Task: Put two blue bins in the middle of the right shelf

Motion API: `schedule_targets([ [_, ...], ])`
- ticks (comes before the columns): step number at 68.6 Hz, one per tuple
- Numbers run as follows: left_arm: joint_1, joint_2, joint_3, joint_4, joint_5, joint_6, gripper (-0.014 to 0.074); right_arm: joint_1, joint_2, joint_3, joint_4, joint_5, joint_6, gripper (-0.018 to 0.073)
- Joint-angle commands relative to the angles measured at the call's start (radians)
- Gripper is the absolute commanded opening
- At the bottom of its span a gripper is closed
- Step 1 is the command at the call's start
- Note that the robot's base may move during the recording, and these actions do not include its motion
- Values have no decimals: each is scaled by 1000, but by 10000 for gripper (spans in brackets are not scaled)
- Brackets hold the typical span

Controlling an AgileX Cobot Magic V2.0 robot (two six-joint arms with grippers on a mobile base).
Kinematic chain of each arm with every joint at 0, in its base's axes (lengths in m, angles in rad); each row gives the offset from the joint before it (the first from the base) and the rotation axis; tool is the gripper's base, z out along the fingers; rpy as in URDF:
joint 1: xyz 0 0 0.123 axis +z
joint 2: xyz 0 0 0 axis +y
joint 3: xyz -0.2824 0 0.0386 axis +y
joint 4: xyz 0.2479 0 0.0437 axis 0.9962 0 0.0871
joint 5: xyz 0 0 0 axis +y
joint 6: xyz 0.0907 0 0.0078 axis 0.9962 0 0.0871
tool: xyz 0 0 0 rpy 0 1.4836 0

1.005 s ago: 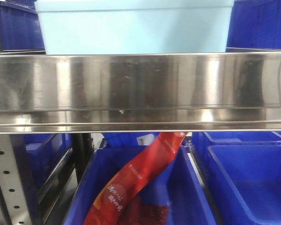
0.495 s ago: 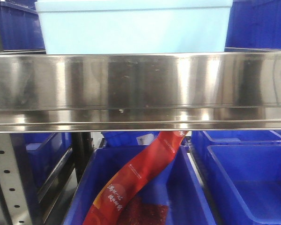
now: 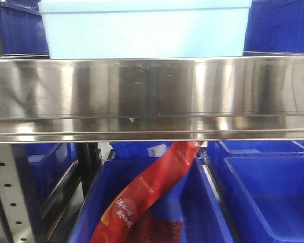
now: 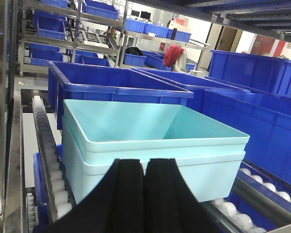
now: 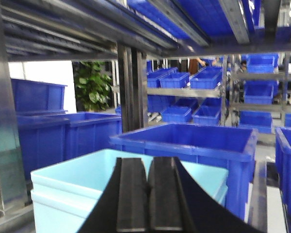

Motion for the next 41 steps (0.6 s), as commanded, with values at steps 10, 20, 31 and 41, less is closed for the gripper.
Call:
schedule_targets([
  [10,-1,-6,-2,5,-5,-1,-111,-1,-7,2,-11,-31,-4,-163],
  [20,-1,-6,-2,5,-5,-1,-111,-1,-28,6,-11,-25,-4,-163],
  [31,-1,-6,-2,5,-5,-1,-111,-73,-144,59,121,20,-223,-163],
  [41,-1,-6,-2,5,-5,-1,-111,-290,-253,203,318,20,-381,-163],
])
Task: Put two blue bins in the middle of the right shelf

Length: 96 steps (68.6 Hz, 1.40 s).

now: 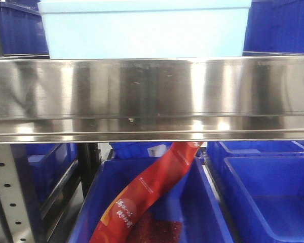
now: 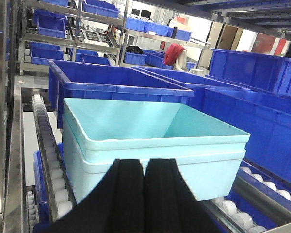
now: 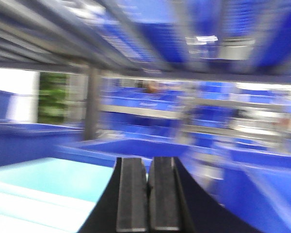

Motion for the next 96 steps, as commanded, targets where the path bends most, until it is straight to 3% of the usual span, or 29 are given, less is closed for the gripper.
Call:
schedule_targets([
  [1,-1,-6,-2,5,-11,-1,-111,-107,-58,82,83,0,-59,-163],
  [11,-1,-6,-2,5,-11,-1,-111,-240,-181,236,83,0,-59,-163],
  [39,-1,-6,-2,5,-11,-1,-111,-244,-412,552,83,7,-59,-163],
  [96,-1,-6,-2,5,-13,-1,-111,-244,-451,552,83,66,-59,-163],
])
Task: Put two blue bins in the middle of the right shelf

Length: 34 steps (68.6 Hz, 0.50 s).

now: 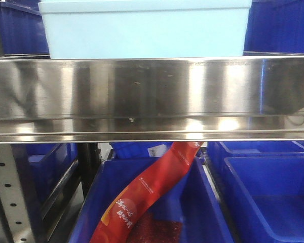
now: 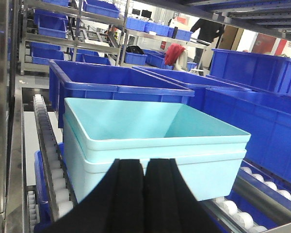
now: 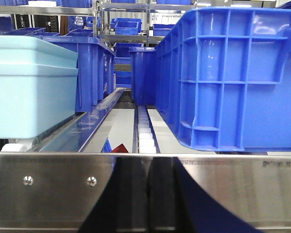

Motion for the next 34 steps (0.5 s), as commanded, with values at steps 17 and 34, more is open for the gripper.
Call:
schedule_targets([
  [17,108,-83,30,183,28,130,-111,-4,-5,0,4,-9,-6,-163],
  [34,390,-224,242,-251,-139,559,-111,-4,-5,0,4,-9,-6,-163],
])
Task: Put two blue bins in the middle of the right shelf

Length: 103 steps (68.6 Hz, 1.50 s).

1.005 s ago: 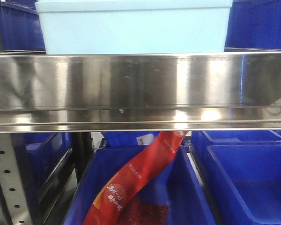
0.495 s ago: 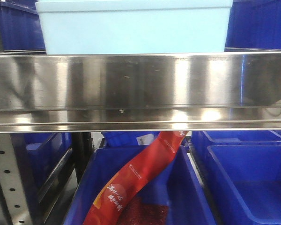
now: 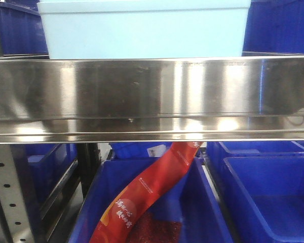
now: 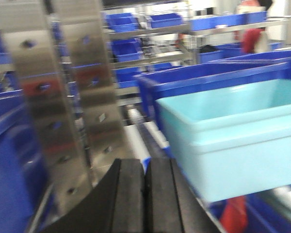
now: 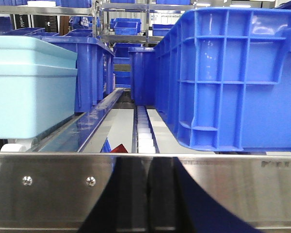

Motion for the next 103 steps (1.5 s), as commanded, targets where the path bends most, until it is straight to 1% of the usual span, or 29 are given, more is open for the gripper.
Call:
schedule_targets([
  [1,82,-43,89,-117,-135,85,-111,-4,-4,0,4,-14,-4,-163],
  [3,111,-61,120,-131,-171,85,-111,-4,-4,0,4,-14,-4,-163],
  [7,148,-90,186,-131,-236,85,-111,-4,-4,0,4,-14,-4,-163],
  [11,167,-121,241,-131,-242,85,-111,-4,-4,0,4,-14,-4,-163],
  [26,152,-227,405,-137,-234,74,-111,-4,-4,0,4,-14,-4,-163],
  [41,152,-325,519,-137,-223,74,-111,-4,-4,0,4,-14,-4,-163],
  [47,152,-358,519,-137,-223,74,-111,-4,-4,0,4,-14,-4,-163],
  [50,152,-368,519,-131,-185,74,-111,-4,-4,0,4,-14,-4,-163],
  [54,152,-373,519,-131,-178,71,-111,-4,-4,0,4,-14,-4,-163],
  [57,152,-373,519,-126,-178,27,-111,-4,-4,0,4,-14,-4,-163],
  [59,152,-373,519,-120,-178,-19,-111,-4,-4,0,4,-14,-4,-163],
  [60,152,-373,519,-114,-181,-58,-111,-4,-4,0,4,-14,-4,-163],
  [63,152,-373,519,-91,-188,-93,-111,-4,-4,0,4,-14,-4,-163],
  [67,152,-373,519,-76,-190,-93,-111,-4,-4,0,4,-14,-4,-163],
  [81,151,-373,519,-87,-189,-91,-111,-4,-4,0,4,-14,-4,-163],
  [83,145,-373,519,-96,-191,-89,-111,-4,-4,0,4,-14,-4,-163],
  [89,109,-373,519,-104,-199,-37,-111,-4,-4,0,4,-14,-4,-163],
  [94,72,-373,519,-104,-199,-35,-111,-4,-4,0,4,-14,-4,-163],
  [103,63,-373,519,-104,-199,-35,-111,-4,-4,0,4,-14,-4,-163],
])
